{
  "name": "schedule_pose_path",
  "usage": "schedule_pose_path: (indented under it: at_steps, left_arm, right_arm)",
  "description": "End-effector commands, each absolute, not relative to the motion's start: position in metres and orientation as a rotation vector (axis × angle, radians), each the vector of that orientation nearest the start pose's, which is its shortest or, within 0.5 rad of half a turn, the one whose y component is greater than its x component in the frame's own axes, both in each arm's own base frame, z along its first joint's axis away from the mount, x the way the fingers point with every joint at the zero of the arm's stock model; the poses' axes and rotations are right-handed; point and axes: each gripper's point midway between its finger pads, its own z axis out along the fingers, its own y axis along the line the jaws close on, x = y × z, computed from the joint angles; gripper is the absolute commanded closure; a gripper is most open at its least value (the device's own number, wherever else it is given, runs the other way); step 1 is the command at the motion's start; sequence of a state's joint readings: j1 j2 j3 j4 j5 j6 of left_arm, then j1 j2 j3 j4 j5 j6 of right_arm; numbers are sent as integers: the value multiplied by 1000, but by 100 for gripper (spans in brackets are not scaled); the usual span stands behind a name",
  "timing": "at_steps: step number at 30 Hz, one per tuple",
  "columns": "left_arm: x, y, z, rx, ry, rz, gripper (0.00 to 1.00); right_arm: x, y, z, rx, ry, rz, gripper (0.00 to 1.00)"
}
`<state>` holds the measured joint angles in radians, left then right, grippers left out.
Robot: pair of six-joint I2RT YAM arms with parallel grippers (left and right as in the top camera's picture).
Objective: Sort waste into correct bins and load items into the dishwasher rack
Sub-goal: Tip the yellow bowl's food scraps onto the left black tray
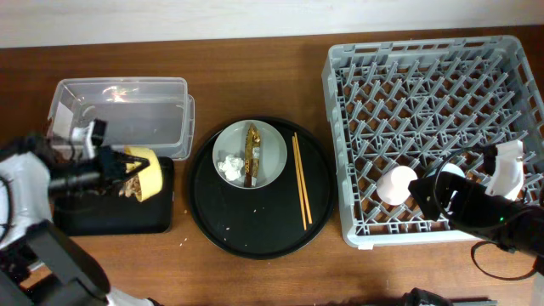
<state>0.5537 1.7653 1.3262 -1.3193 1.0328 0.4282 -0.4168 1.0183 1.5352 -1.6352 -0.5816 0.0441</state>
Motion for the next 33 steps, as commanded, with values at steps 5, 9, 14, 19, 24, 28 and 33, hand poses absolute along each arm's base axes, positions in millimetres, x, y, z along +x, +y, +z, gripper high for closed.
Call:
schedule_pose_path:
  at_steps: [5,9,14,19,24,28,33]
  left_arm:
    - [319,67,173,-410,1899,-1544,100]
    - [321,71,178,-475,1821,-1595,100]
    - [314,65,180,-512,1832,-1625,100]
    - [309,62,192,-444,1796,-1578,100]
    - [309,63,186,-395,1849,-1539,100]
    - [296,42,191,-368,2003,-1574,100]
    - [262,-11,185,-314,2570,-1399,100]
  right_arm:
    - [185,23,320,385,2485,636,1]
    - [184,23,319,388,2487,638,1]
    - [185,23,320,386,2485,636,0]
    - [183,24,319,389,2491,640,1]
    - [183,24,319,390,2491,640,1]
    - [182,25,319,392,2494,647,1]
    - [182,24,319,391,2494,647,1]
